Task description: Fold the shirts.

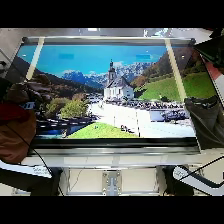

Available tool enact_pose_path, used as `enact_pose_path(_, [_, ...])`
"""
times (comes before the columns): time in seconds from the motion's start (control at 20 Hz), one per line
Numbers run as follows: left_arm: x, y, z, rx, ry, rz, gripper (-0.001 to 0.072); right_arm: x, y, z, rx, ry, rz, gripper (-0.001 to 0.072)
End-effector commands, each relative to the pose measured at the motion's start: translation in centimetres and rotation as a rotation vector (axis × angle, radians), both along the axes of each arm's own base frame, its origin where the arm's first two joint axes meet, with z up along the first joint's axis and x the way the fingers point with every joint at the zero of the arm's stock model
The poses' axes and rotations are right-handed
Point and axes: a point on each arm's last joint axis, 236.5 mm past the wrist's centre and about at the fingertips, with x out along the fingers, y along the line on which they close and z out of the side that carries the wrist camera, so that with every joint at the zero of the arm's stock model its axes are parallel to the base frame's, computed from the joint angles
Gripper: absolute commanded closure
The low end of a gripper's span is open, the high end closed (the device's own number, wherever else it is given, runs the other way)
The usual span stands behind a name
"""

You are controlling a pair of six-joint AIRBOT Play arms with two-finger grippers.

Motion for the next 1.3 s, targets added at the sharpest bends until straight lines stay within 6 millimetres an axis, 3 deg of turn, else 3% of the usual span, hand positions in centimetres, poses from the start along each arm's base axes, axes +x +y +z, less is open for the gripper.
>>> enact_pose_path(0.0, [-0.5,1.7,-2.5,-0.014,0.016,0.032,0.0007,1.7,1.3,0.6,-0.019,-0.054,-0.032,0.0556])
enact_pose_path(0.4, [2.0,1.7,-5.7,-0.071,-0.077,0.061,0.001,3.0,3.0,0.6,-0.052,-0.088,-0.038,0.0556])
enact_pose_path(0.45, [2.2,1.8,-5.7,-0.069,-0.085,0.062,0.0039,3.0,3.1,0.6,-0.051,-0.087,-0.037,0.0556])
enact_pose_path(0.5, [2.3,1.9,-5.6,-0.063,-0.092,0.062,0.0306,3.0,3.1,0.6,-0.051,-0.088,-0.038,0.0557])
enact_pose_path(0.55, [2.4,1.9,-5.4,-0.06,-0.096,0.062,0.0677,3.0,3.0,0.6,-0.051,-0.089,-0.04,0.0557])
enact_pose_path(0.7, [2.6,1.5,-3.6,-0.049,-0.115,0.051,0.069,3.1,3.0,0.7,-0.049,-0.092,-0.042,0.0558])
enact_pose_path(0.75, [2.9,1.2,-2.2,-0.035,-0.135,0.043,0.069,3.0,3.0,0.8,-0.046,-0.093,-0.041,0.0557])
enact_pose_path(0.85, [3.4,0.3,2.7,0.006,-0.204,0.021,0.0691,2.8,3.4,1.1,-0.029,-0.096,-0.03,0.0557])
enact_pose_path(1.0, [3.6,-2.9,13.3,0.081,-0.369,-0.031,0.0691,1.5,5.2,2.7,0.039,-0.108,0.043,0.0558])
enact_pose_path(1.05, [3.5,-5.0,17.1,0.1,-0.432,-0.067,0.0691,0.6,6.0,3.5,0.057,-0.116,0.083,0.0557])
enact_pose_path(1.15, [2.8,-10.9,24.9,0.165,-0.55,-0.199,0.0691,-1.4,7.4,5.4,0.059,-0.142,0.162,0.0558])
enact_pose_path(1.25, [1.8,-17.5,29.7,0.184,-0.624,-0.33,0.0691,-3.7,8.4,7.3,0.016,-0.184,0.227,0.0557])
